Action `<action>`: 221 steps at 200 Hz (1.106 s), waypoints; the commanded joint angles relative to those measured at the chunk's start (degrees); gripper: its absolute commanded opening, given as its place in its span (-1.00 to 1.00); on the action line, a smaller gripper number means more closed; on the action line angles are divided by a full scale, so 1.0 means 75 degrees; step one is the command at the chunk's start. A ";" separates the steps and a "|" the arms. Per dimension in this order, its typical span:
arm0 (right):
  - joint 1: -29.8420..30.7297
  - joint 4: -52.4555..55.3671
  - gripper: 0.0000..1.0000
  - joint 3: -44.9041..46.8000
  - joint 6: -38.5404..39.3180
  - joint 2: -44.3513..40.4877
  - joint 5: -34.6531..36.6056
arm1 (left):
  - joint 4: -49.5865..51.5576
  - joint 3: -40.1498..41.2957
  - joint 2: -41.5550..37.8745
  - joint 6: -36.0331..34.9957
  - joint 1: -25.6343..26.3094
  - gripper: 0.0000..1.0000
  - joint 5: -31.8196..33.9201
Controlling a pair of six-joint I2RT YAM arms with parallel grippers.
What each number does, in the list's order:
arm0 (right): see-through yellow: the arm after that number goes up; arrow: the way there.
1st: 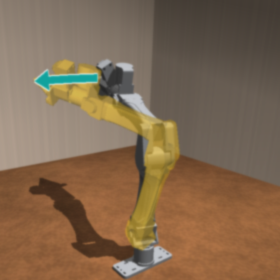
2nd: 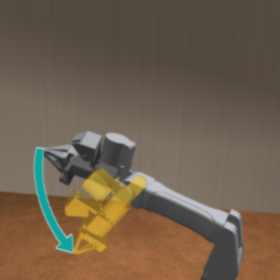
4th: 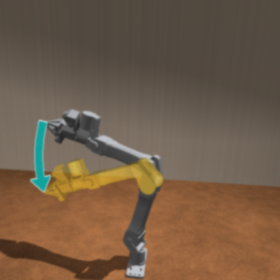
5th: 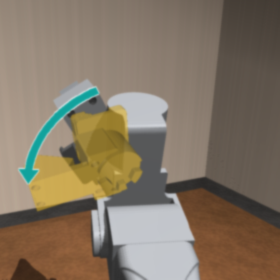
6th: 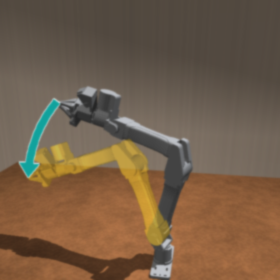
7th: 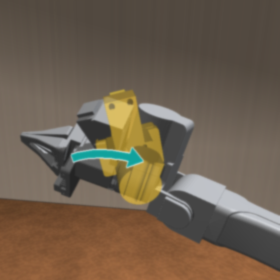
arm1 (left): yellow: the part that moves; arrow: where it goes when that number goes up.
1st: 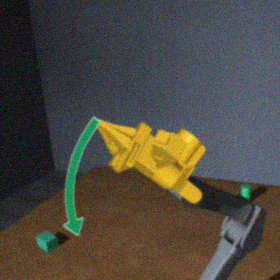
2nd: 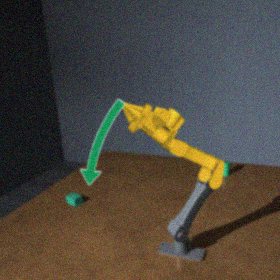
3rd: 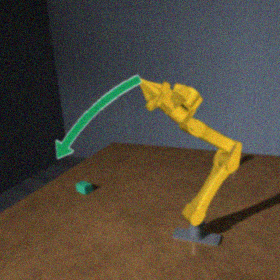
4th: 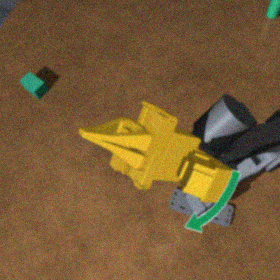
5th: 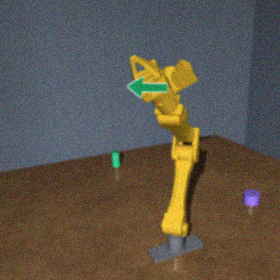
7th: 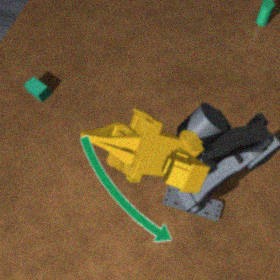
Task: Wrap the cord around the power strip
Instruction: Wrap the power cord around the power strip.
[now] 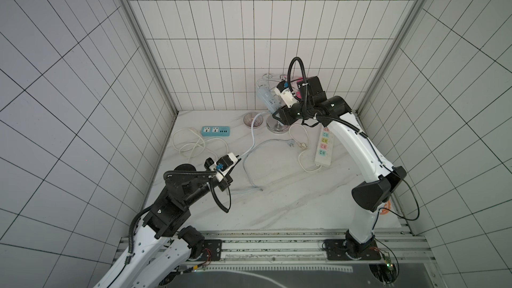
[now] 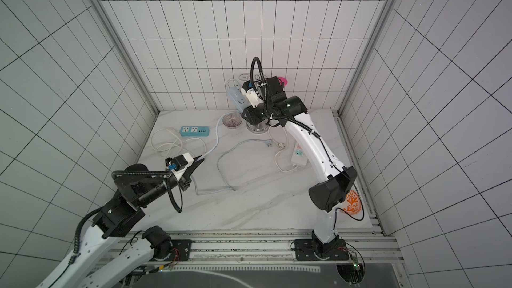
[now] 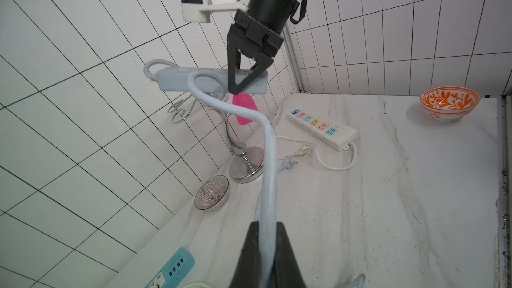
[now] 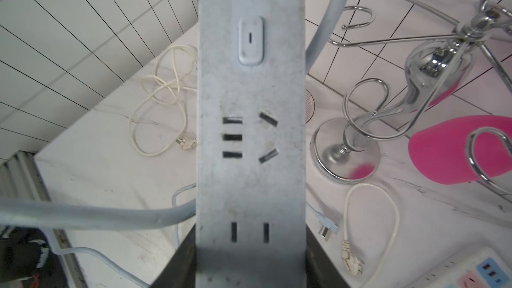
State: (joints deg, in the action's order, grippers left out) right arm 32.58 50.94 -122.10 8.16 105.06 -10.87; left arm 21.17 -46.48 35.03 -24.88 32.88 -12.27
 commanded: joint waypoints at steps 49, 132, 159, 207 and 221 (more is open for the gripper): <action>0.1048 -0.2267 -1.00 0.5072 0.2830 -0.3089 0.1504 | -0.1043 -0.1647 0.1284 -0.1159 -0.0730 -1.00 -0.0238; 0.1097 -0.2487 -1.00 0.6448 0.3119 -0.5988 -0.2517 | -0.1183 -0.3121 0.2790 -0.1126 -0.1267 -1.00 -0.2113; 0.1175 -0.1991 -1.00 0.6233 0.3040 -0.6230 -0.3929 | -0.1639 -0.3451 0.3284 -0.0838 -0.1318 -1.00 -0.2669; 0.1508 -0.1049 -1.00 0.5969 0.3070 -0.6470 -0.4165 | -0.2403 -0.4918 0.4441 0.0188 -0.2061 -1.00 -0.3918; 0.1551 -0.1139 -1.00 0.6024 0.3024 -0.6575 -0.4147 | -0.2278 -0.5363 0.4776 0.0366 -0.2064 -1.00 -0.4263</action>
State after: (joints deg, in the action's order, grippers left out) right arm 43.20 40.64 -76.40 29.41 57.74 -37.21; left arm 7.77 -80.88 68.18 -27.09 18.22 -37.91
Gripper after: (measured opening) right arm 0.452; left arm 0.072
